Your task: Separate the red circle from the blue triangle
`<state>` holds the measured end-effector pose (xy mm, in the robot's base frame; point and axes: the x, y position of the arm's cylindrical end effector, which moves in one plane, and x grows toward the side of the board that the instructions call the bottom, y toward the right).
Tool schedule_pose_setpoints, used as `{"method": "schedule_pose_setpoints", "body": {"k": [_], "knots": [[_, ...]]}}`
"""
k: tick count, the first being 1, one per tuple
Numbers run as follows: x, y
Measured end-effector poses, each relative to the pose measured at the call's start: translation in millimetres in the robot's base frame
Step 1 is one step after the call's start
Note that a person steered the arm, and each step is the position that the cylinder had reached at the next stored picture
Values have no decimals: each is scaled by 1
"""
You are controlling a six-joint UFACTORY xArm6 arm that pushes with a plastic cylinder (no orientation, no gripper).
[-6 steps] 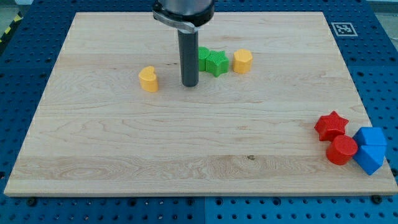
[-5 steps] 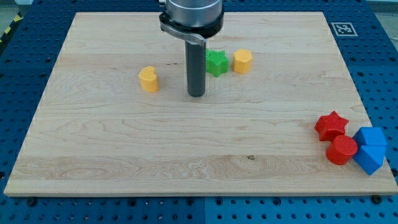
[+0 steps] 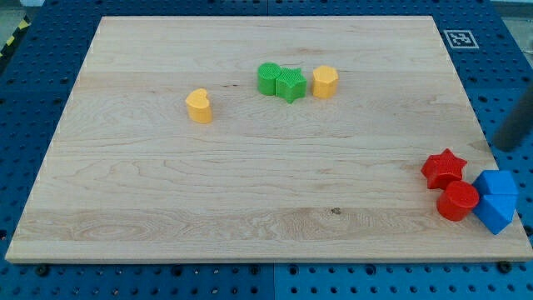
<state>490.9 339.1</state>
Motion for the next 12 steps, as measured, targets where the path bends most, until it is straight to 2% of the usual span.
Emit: {"method": "schedule_pose_setpoints", "body": {"k": [1,2,3,5,8,12], "knots": [[6,6],[45,2],[113,-12],[103,-11],[96,-54],[83,-213]]}}
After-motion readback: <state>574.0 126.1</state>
